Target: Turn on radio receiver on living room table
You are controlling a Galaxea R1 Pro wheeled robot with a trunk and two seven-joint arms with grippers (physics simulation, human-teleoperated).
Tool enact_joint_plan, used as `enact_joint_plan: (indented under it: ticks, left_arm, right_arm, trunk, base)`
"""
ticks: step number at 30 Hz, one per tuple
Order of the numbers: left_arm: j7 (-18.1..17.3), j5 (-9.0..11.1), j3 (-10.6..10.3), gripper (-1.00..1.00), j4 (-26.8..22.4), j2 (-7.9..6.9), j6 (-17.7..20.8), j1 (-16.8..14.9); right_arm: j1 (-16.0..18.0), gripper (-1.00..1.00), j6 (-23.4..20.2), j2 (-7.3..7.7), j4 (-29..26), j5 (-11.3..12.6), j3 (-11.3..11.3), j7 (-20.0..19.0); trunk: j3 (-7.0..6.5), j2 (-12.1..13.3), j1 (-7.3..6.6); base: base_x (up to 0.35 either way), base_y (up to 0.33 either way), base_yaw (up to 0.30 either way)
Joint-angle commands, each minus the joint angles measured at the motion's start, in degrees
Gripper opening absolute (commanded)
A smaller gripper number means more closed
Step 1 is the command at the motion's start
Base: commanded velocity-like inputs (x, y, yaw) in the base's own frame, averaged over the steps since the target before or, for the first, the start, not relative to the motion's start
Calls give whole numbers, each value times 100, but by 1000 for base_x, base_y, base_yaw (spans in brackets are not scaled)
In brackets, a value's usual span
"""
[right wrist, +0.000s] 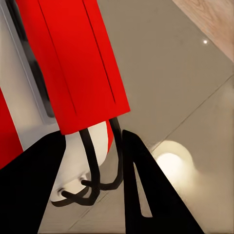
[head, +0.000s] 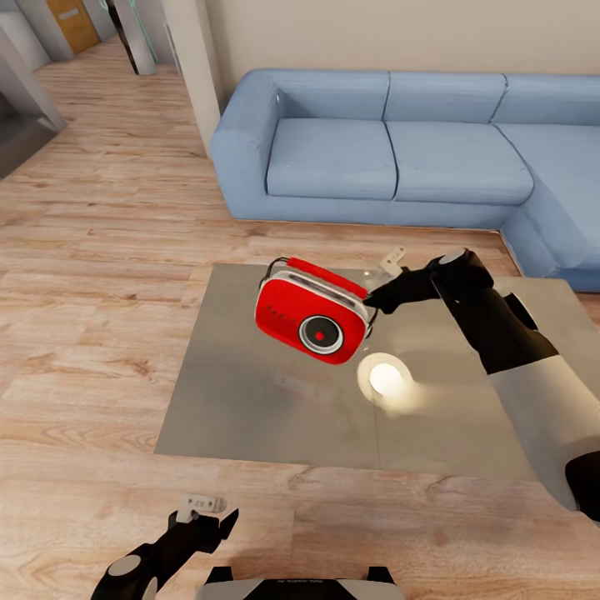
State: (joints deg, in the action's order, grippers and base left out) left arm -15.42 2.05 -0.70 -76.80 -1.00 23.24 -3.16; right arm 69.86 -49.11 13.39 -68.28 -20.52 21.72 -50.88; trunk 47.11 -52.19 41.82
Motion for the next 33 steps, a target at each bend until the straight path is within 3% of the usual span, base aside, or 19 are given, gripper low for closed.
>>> enact_joint_plan:
  ticks: [1, 7, 13, 20, 23, 29, 33]
  left_arm:
    - [-1, 9, 0, 100, -2, -1, -1, 0]
    - [-40, 55, 7, 100, -25, -7, -4, 0]
    - [-48, 66, 10, 100, -100, 1, 3, 0]
    - [-49, 120, 17, 100, -351, 8, 20, 0]
    - [-72, 299, 17, 100, -531, 20, 22, 0]
    - [-466, 895, 10, 100, -718, 28, 26, 0]
    - [-759, 1017, 9, 100, -925, 34, 53, 0]
  right_arm:
    - [1, -100, -11, 1, 18, 36, -1, 4]
    - [1, -100, -56, -4, 197, 43, -1, 17]
    - [1, -100, -397, -9, 238, 25, 31, 51]
    - [1, -100, -506, -30, 605, -119, 42, 373]
    - [1, -100, -519, -25, 699, -134, 43, 412]
    - [1, -100, -520, 1, 741, -144, 43, 391]
    - [-9, -100, -520, -14, 745, -156, 50, 398]
  trunk:
    - [0, 0, 0]
    - [0, 0, 0]
    - [0, 0, 0]
    - [0, 0, 0]
    - [0, 0, 0]
    - [0, 0, 0]
    - [0, 0, 0]
  base:
    - [0, 0, 0]
    - [0, 0, 0]
    - [0, 0, 0]
    - [0, 0, 0]
    - [0, 0, 0]
    - [0, 0, 0]
    - [0, 0, 0]
